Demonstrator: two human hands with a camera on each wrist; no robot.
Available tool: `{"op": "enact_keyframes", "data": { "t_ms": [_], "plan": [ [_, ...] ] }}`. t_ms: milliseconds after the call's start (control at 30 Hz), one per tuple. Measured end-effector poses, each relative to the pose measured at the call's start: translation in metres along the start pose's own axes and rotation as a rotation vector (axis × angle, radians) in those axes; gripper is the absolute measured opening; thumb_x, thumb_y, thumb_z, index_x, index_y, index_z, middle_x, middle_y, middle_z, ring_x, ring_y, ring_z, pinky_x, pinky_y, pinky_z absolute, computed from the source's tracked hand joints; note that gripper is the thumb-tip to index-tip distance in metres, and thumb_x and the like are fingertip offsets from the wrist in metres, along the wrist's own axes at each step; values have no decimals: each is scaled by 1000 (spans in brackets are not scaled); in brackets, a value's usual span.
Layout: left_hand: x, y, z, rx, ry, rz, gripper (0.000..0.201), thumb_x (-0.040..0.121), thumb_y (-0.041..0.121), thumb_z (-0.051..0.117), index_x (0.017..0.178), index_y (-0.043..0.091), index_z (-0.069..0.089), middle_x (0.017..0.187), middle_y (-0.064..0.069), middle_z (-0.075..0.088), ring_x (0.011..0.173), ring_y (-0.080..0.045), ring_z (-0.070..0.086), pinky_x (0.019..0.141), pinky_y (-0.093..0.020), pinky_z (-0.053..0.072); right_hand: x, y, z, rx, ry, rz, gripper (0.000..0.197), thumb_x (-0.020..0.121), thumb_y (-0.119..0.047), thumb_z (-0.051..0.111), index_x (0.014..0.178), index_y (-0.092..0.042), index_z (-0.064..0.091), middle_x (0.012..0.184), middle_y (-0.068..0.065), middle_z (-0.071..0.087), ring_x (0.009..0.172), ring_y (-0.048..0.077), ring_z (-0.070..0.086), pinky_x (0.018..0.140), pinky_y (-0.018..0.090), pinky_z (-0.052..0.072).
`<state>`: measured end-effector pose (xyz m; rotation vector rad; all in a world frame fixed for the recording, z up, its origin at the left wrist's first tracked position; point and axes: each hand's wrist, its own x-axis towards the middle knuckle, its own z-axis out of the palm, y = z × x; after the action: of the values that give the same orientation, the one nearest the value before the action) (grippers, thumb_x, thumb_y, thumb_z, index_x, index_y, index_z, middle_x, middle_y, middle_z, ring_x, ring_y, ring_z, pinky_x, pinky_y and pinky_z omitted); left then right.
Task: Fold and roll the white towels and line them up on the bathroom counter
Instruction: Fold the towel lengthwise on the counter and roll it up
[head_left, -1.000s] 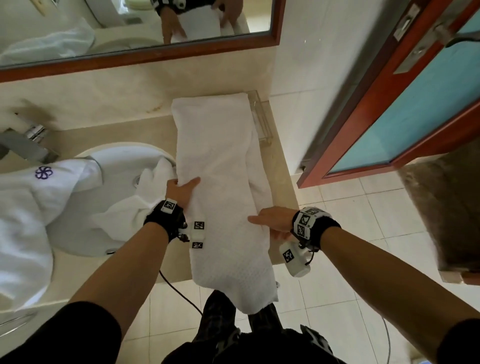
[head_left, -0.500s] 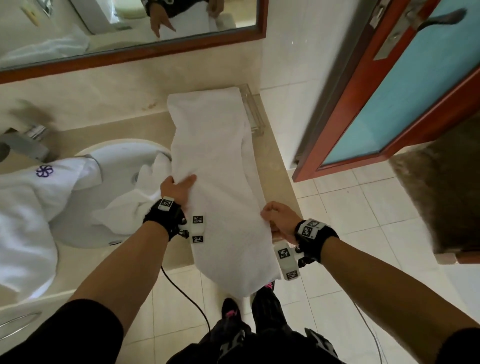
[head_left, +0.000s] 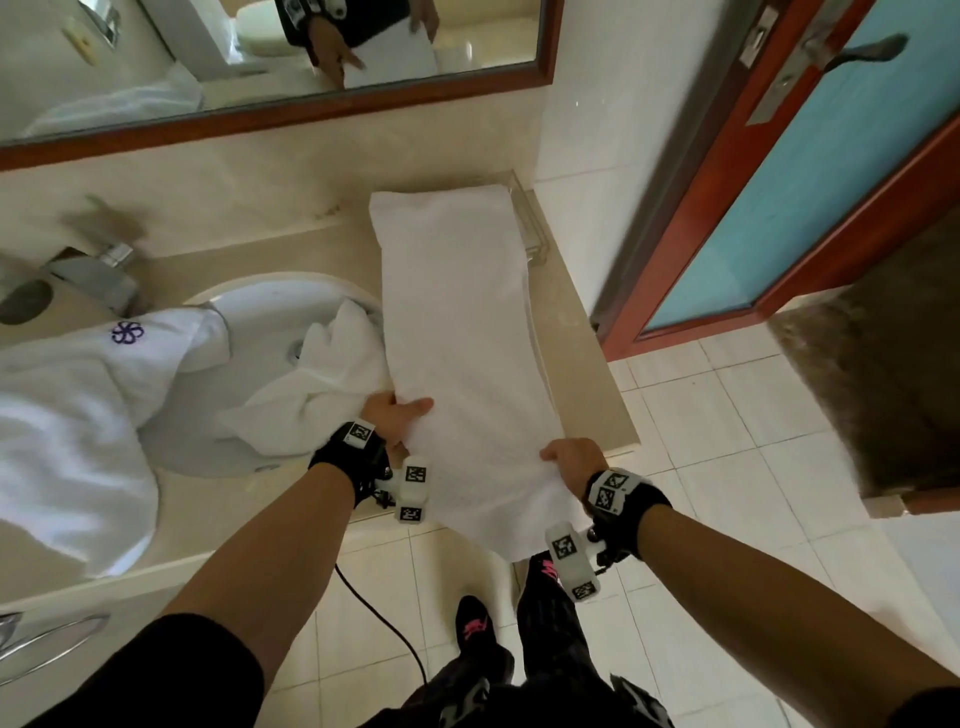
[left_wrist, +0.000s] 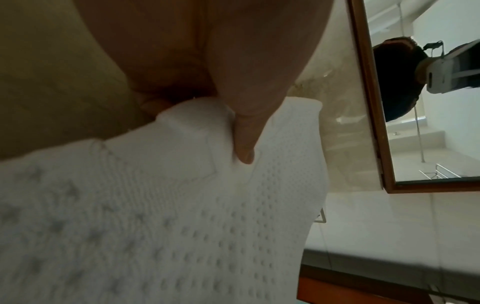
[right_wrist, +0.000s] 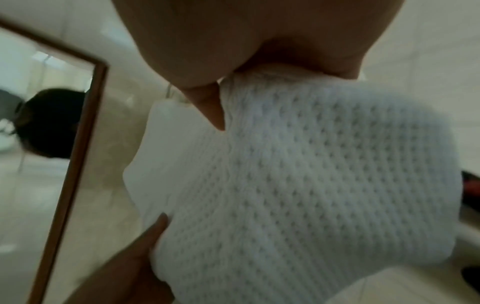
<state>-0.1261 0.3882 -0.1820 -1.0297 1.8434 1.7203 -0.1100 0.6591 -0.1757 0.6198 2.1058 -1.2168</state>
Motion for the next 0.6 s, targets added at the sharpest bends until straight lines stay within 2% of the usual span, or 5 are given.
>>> {"op": "enact_keyframes", "data": {
  "t_ms": [100, 200, 300, 433, 600],
  "plan": [
    [-11, 6, 4, 8, 3, -6, 43, 66, 37, 85, 97, 15, 64, 101, -14, 71, 92, -45, 68, 77, -67, 53, -3, -1, 3, -66, 111, 17, 36, 84, -24, 59, 107, 4, 59, 100, 13, 62, 79, 26, 54, 70, 31, 41],
    [-12, 13, 8, -20, 11, -12, 58, 63, 39, 88, 108, 15, 60, 106, -10, 68, 95, -41, 66, 76, -64, 55, -8, -1, 4, -356, 11, 3, 67, 73, -42, 57, 128, -2, 47, 124, 14, 55, 96, 29, 58, 80, 34, 50],
    [2, 19, 8, -184, 28, -25, 93, 47, 57, 88, 124, 12, 59, 119, -10, 67, 103, -38, 64, 86, -62, 52, -5, -11, -5, -566, -25, -12, 74, 78, -41, 62, 137, -8, 32, 129, 13, 53, 107, 32, 58, 82, 37, 52],
    [-1, 39, 9, -433, 7, -86, 54, 90, 55, 58, 121, 12, 63, 114, -13, 70, 104, -35, 67, 96, -53, 50, 14, -56, -14, -420, 82, -113, 59, 83, -42, 63, 127, -10, 41, 123, 12, 55, 102, 30, 57, 79, 34, 48],
    [0, 50, 11, -275, 124, -61, 47, 96, 44, 56, 121, 5, 57, 109, -10, 65, 105, -32, 63, 92, -47, 53, 50, -94, -17, -64, 81, -50, 88, 80, -47, 73, 146, -11, 27, 144, 13, 43, 125, 34, 48, 99, 40, 42]
  ]
}}
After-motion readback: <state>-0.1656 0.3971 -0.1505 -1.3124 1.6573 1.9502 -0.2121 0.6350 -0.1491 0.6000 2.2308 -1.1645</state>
